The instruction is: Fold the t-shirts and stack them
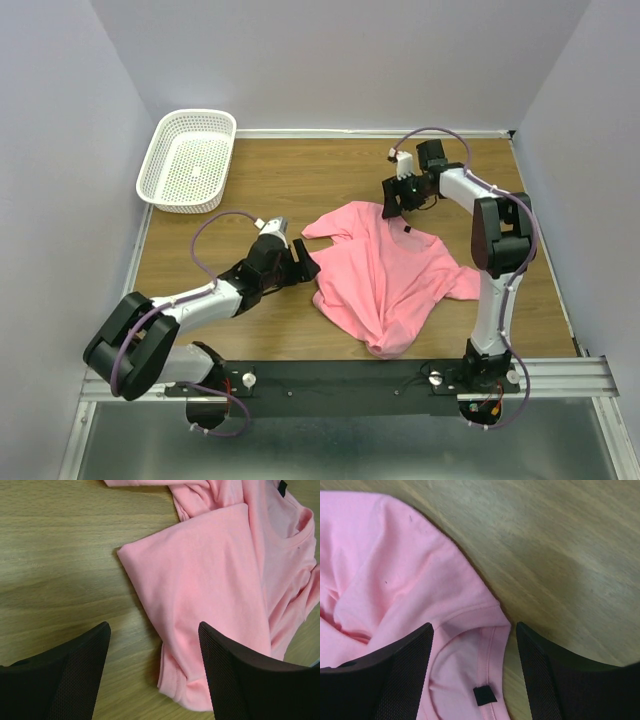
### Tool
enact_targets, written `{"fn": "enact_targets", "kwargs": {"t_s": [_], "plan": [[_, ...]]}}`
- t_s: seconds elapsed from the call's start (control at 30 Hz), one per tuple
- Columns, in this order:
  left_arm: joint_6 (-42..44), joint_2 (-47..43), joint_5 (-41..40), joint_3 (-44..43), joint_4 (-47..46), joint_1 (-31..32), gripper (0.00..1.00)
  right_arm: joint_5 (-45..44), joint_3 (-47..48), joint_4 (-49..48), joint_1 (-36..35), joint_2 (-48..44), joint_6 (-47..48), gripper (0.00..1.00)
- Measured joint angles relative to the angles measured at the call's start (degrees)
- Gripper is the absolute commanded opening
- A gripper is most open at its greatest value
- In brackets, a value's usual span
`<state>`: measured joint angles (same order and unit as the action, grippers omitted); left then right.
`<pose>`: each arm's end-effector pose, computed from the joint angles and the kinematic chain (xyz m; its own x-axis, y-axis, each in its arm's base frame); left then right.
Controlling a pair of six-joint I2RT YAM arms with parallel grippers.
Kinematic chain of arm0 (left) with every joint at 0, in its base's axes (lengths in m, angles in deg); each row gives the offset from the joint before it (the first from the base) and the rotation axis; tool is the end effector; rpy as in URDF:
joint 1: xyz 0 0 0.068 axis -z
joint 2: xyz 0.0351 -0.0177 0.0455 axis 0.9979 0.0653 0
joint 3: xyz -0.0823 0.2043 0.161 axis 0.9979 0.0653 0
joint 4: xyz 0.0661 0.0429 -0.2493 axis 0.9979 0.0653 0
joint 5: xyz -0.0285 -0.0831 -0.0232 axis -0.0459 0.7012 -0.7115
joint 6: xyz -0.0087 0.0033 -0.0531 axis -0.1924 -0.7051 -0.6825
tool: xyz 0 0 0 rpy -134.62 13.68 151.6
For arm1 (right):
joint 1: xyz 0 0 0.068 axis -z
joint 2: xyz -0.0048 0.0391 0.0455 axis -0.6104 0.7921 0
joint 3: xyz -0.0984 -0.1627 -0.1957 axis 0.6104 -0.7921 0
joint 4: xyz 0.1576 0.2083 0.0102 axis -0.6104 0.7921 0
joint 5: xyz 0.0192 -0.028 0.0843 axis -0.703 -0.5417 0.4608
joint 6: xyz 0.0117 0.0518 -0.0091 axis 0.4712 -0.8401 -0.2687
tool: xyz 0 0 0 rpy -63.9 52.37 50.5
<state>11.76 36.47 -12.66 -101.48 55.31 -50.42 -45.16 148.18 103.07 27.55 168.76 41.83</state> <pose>0.1997 -0.1451 0.1644 -0.7531 -0.3452 -0.5601 0.0798 0.7970 -0.5987 0.4366 0.0940 0.1686 -0.7349 -0.3659 -0.5711 -0.5849 0.7681 0.2606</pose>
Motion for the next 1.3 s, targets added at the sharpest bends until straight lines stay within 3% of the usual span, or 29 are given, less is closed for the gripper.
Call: {"fn": "enact_targets", "kwargs": {"t_s": [0.07,0.17,0.2,0.3,0.47,0.6,0.7,0.73,0.83,0.97,1.03,1.2,1.3], "plan": [[-0.17,-0.79,0.02,0.17,0.0,0.0,0.77,0.22,0.85,-0.07,0.0,1.11,-0.68,0.71],[-0.46,-2.27,0.02,0.2,-0.07,0.0,0.77,0.74,1.62,-0.55,0.0,1.84,-2.03,0.49],[-0.59,-2.89,0.02,0.24,-0.04,0.0,0.77,0.92,1.62,-0.55,0.0,2.14,-2.49,0.28],[-0.83,-4.72,0.02,0.37,-0.11,-0.11,0.76,0.68,1.6,-0.55,0.0,2.32,-3.87,0.01],[-0.92,-6.54,0.0,0.66,-0.13,-0.11,0.75,-1.4,1.31,-0.79,0.92,1.97,-5.29,0.01],[-0.87,-7.02,0.0,0.83,-0.15,-0.09,0.75,-8.72,-4.48,-4.79,6.36,-4.92,-6.84,0.01],[-0.63,-6.21,0.0,0.68,-0.33,-0.09,0.73,-13.14,-6.51,-7.3,12.46,-10.43,-6.6,0.32],[-0.39,-5.46,0.04,0.35,-0.42,-0.09,0.73,-14.71,-7.3,-9.05,14.32,-12.02,-6.05,0.54],[0.35,-2.12,0.66,-1.75,-0.63,-0.09,0.71,-17.51,-10.29,-11.26,15.89,-15.1,-4.09,0.73],[1.79,3.85,1.29,-6.23,-1.44,-0.09,0.69,-16.96,-14.73,-11.21,14.71,-18.27,-1.51,0.82],[2.64,6.69,1.46,-8.5,-1.77,-0.09,0.68,-12.39,-16.31,-10.82,14.29,-20.57,0.57,0.85],[3.91,9.27,2.1,-10.14,-3.04,-0.09,0.68,5.05,-17.44,-7.98,12.41,-27.65,4.42,0.82],[4.44,7.69,2.23,-9.25,-4.09,-0.09,0.68,7.26,-15.54,-7.85,9.03,-25.92,3.93,0.81]]}}
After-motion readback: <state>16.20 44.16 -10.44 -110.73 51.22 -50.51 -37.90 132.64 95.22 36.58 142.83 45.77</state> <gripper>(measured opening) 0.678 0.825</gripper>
